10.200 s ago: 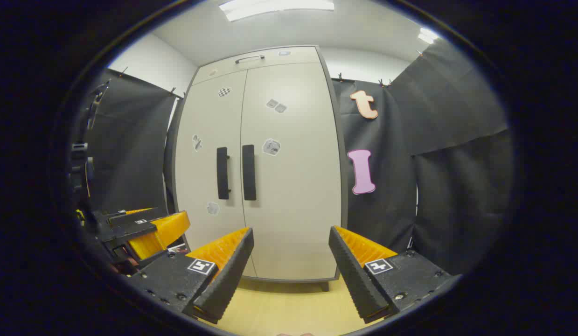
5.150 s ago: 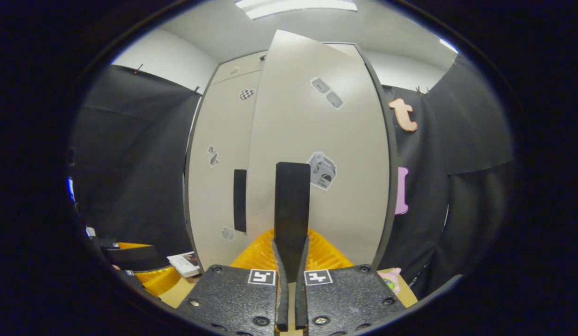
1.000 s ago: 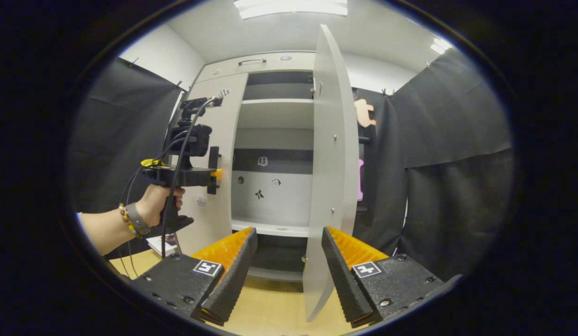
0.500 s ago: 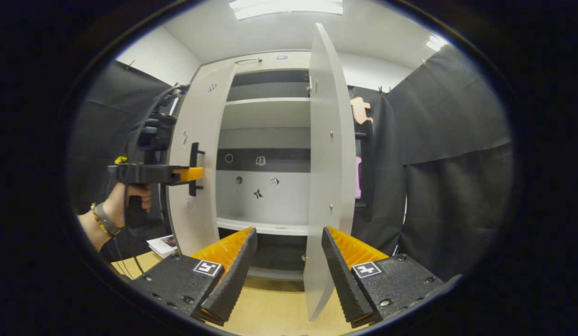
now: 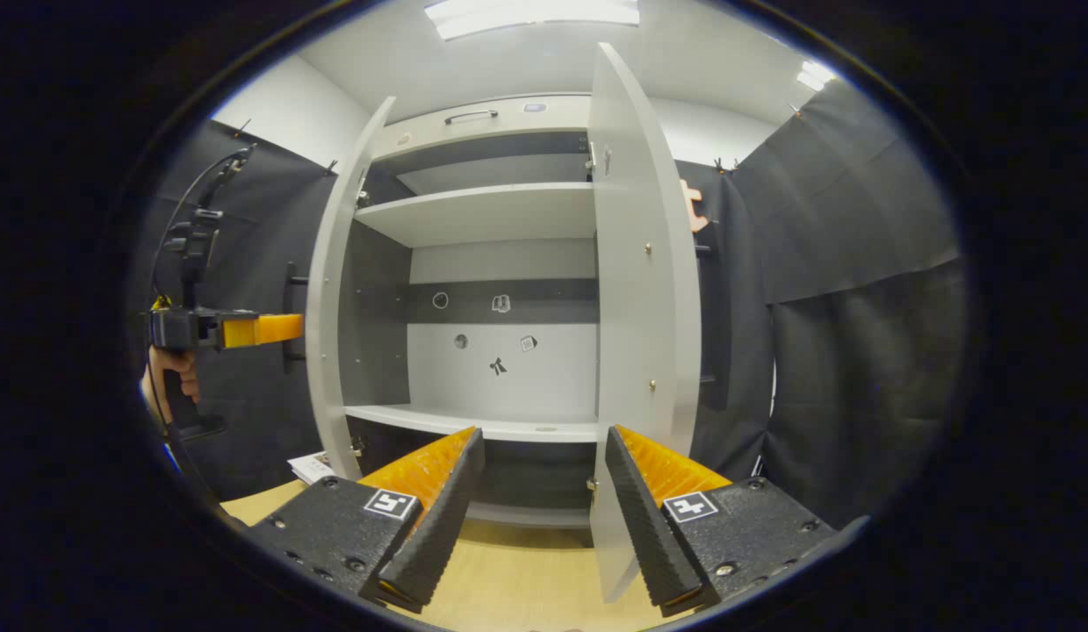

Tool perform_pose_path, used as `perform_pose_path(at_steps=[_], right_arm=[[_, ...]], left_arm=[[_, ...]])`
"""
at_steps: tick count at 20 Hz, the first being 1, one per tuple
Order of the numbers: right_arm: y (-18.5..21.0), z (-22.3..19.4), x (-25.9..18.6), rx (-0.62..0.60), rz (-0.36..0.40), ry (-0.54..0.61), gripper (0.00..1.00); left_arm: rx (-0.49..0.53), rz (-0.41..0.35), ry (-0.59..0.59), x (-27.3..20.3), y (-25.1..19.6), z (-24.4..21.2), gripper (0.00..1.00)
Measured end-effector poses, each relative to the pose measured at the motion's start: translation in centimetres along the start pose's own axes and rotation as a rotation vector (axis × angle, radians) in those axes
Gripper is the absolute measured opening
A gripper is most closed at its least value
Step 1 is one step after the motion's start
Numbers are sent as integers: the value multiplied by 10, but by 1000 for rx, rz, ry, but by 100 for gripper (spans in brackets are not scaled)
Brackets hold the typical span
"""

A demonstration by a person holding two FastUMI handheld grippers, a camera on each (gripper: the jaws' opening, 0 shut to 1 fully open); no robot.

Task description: Open the right door of the double-door shoe cabinet with the right hand, and open the left door with the left hand.

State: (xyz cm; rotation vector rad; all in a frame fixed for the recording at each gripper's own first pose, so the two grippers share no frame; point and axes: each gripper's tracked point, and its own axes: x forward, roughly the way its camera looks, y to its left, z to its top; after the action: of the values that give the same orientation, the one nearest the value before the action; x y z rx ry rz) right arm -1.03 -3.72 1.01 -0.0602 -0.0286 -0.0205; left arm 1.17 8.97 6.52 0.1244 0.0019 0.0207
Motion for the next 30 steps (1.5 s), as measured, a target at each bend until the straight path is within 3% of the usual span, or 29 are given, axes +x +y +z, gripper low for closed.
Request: perform_pose_path(at_steps=[4,9,12,20,21,22,26,28,30], right_arm=[[9,2,7,-7,1,-2,91],[25,1,9,-9,14,7,87],[31,-2,6,-15,18,20,91],[35,-1,-1,-21,4,23,88],[33,-2,-2,-24,-1,26,91],[32,-2,-4,-25,-6,27,88],[30,-3,0,-21,-10,35,91],[32,-4,4,-16,-5,37,87],[30,-5,5,-19,-5,38,87]], left_arm=[[16,51,5,-20,44,-3,2],[78,127,4,-25,90,-10,1],[-17,113,-5,-24,110,-14,0],[-10,54,-5,-25,118,-14,0],[-3,58,2,-30,119,-16,0],[12,75,3,-33,124,-17,0],[26,90,19,-64,123,-26,1],[25,106,39,-84,120,-30,0],[-21,60,25,-102,92,-22,0]])
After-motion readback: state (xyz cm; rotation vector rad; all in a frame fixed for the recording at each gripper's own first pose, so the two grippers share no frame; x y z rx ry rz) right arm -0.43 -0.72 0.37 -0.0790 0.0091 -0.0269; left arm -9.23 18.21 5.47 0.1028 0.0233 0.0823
